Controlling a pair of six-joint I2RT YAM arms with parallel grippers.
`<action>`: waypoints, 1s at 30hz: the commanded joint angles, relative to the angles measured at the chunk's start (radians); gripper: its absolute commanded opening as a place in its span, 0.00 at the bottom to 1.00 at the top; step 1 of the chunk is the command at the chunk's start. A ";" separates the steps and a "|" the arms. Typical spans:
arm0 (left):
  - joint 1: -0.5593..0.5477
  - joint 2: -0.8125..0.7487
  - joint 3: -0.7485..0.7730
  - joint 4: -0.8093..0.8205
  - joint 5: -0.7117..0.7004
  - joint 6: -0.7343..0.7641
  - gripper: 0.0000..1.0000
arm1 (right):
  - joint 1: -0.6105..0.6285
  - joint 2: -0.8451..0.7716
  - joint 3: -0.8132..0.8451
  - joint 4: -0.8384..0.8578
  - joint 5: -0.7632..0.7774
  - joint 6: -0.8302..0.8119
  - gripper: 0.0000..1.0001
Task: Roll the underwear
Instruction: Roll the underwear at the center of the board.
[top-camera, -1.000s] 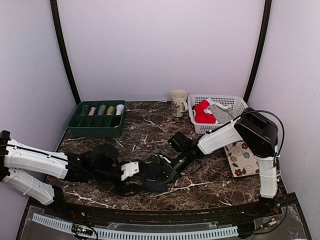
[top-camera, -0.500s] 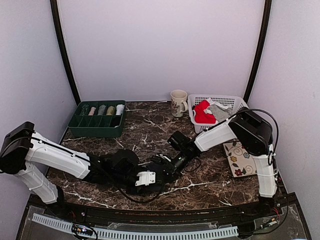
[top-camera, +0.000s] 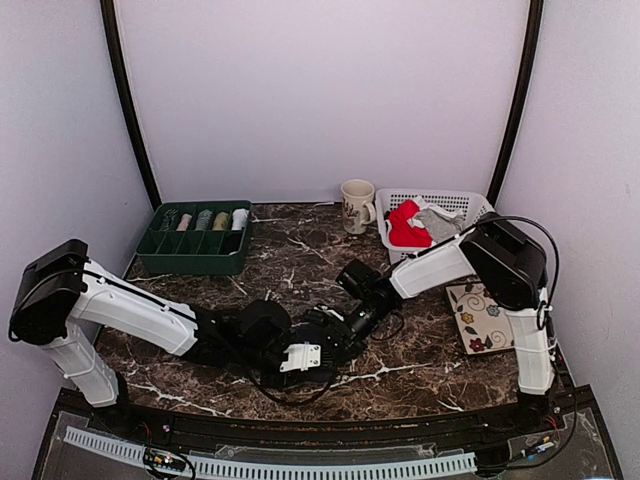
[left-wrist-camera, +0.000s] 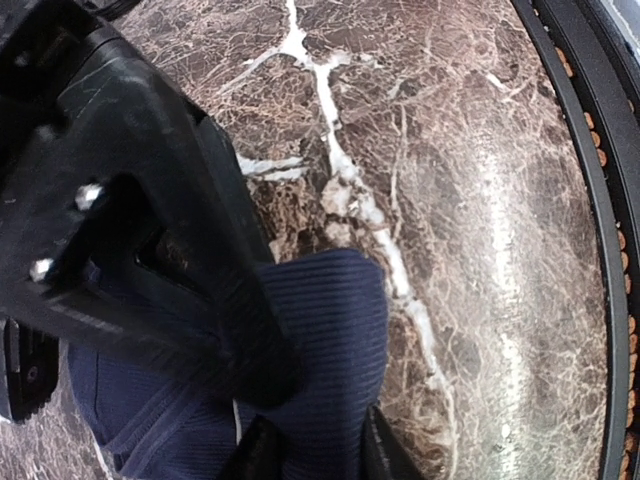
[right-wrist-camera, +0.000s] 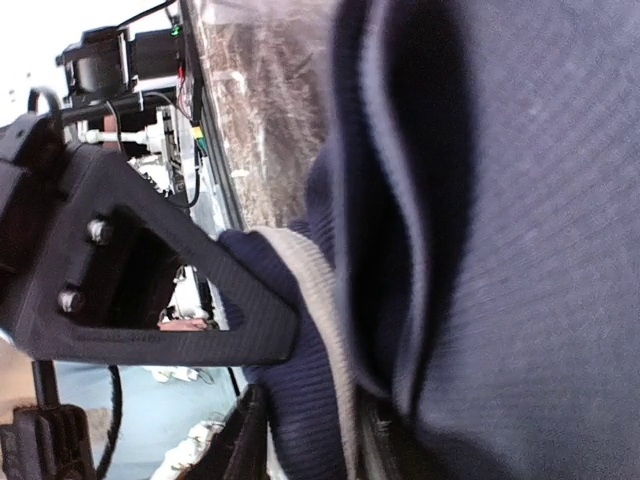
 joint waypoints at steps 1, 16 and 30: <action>-0.002 0.053 0.009 -0.178 0.086 -0.060 0.24 | -0.037 -0.033 -0.009 -0.050 0.138 -0.048 0.36; 0.213 0.163 0.160 -0.380 0.723 -0.189 0.16 | -0.034 -0.561 -0.422 0.331 0.457 -0.212 0.56; 0.358 0.482 0.364 -0.571 0.940 -0.241 0.17 | 0.256 -0.667 -0.456 0.338 0.770 -0.481 0.54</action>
